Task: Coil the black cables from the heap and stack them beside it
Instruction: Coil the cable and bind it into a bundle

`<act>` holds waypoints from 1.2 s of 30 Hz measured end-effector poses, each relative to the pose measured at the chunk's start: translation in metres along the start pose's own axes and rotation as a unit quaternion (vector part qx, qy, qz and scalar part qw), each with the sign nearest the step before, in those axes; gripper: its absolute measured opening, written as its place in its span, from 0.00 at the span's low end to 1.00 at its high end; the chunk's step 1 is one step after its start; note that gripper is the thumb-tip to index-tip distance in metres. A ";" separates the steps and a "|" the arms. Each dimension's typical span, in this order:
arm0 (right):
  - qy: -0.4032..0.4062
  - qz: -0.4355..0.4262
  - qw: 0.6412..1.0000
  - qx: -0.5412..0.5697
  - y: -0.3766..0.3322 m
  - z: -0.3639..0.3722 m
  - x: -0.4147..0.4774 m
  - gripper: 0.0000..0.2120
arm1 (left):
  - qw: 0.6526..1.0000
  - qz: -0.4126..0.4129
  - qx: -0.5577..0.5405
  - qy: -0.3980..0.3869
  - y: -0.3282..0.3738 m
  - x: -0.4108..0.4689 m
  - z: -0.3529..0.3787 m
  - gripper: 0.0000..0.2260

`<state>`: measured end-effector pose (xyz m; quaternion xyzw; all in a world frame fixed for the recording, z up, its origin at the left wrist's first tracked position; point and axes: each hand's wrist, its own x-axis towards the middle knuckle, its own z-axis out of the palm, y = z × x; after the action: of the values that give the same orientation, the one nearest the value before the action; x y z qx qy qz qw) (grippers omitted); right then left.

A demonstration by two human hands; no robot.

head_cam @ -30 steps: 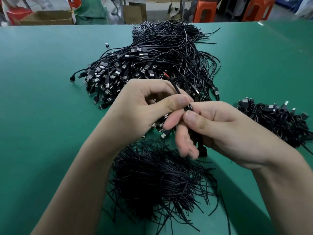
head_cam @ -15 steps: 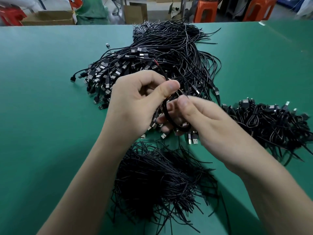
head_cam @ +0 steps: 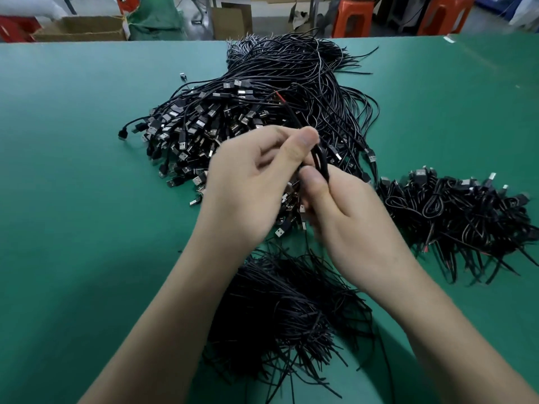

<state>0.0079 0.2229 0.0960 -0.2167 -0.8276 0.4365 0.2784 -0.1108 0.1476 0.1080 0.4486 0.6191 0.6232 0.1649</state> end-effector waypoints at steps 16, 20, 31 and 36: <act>-0.100 0.064 0.987 0.110 0.001 -0.018 0.004 0.09 | 0.996 -0.056 -0.070 0.026 -0.006 -0.005 0.012 0.09; -0.104 0.060 0.987 0.110 0.007 -0.022 0.007 0.13 | 0.995 -0.050 -0.080 0.020 -0.007 -0.004 0.010 0.10; -0.003 -0.003 0.945 -0.326 0.011 -0.039 0.007 0.15 | 0.987 -0.146 -0.015 -0.060 0.017 0.022 -0.039 0.11; -0.114 0.050 0.964 -0.236 0.021 -0.009 0.023 0.09 | 0.917 0.016 0.343 -0.202 -0.001 0.003 -0.033 0.17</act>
<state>-0.0013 0.2534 0.0888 -0.2661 -0.9217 0.2637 0.1005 -0.1380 0.1290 0.1137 0.6039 0.7411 0.2712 0.1120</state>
